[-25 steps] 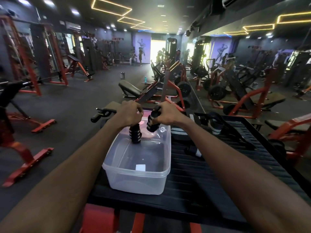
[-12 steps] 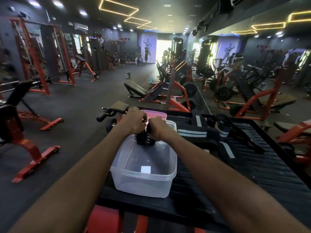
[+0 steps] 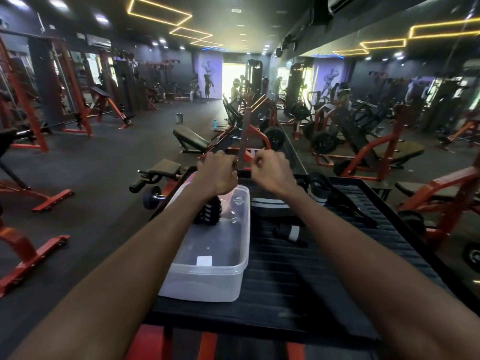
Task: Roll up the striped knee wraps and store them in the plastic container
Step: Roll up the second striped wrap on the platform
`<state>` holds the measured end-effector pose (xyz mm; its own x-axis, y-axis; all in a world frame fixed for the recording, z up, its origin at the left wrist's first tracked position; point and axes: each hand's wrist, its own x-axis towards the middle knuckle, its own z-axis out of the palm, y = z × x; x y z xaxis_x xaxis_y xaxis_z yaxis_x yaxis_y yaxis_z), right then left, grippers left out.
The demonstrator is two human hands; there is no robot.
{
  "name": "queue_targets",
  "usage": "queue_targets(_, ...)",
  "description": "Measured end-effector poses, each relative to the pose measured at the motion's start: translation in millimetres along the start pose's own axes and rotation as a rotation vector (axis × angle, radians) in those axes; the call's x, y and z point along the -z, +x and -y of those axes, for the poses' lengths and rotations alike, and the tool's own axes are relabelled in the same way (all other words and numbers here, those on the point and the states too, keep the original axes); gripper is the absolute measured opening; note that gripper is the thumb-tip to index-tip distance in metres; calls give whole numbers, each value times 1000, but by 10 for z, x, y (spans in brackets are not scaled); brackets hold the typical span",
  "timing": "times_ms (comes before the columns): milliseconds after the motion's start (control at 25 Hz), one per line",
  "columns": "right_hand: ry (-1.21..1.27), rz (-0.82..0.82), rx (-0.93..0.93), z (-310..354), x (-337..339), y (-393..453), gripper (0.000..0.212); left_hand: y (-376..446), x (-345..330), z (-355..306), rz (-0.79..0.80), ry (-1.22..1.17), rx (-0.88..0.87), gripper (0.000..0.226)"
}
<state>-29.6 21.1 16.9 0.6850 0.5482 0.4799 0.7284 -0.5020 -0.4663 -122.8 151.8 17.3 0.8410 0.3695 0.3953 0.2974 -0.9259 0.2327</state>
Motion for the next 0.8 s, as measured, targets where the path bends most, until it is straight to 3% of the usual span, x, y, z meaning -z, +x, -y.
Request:
queue_targets(200, 8, -50, -361, -908, 357, -235, 14, 116, -225, -685, 130, -80, -110, 18)
queue_targets(400, 6, 82, -585, -1621, 528, -539, 30, 225, -642, -1082, 424, -24, -157, 9)
queue_targets(560, -33, 217, -539, -1854, 535, -688, 15, 193, -958, -1232, 536, 57, -129, 72)
queue_targets(640, -58, 185, -453, -1865, 480, -723, 16, 143, -1055, -1270, 558, 129, -125, 96)
queue_targets(720, -27, 145, -354, -1859, 409, -716, 22, 135, -1144, -1302, 551, 169, -126, 99)
queue_targets(800, 110, 161, -314, -1791, 404, -678, 32, 162, -1204, -1316, 509, 156, -143, 77)
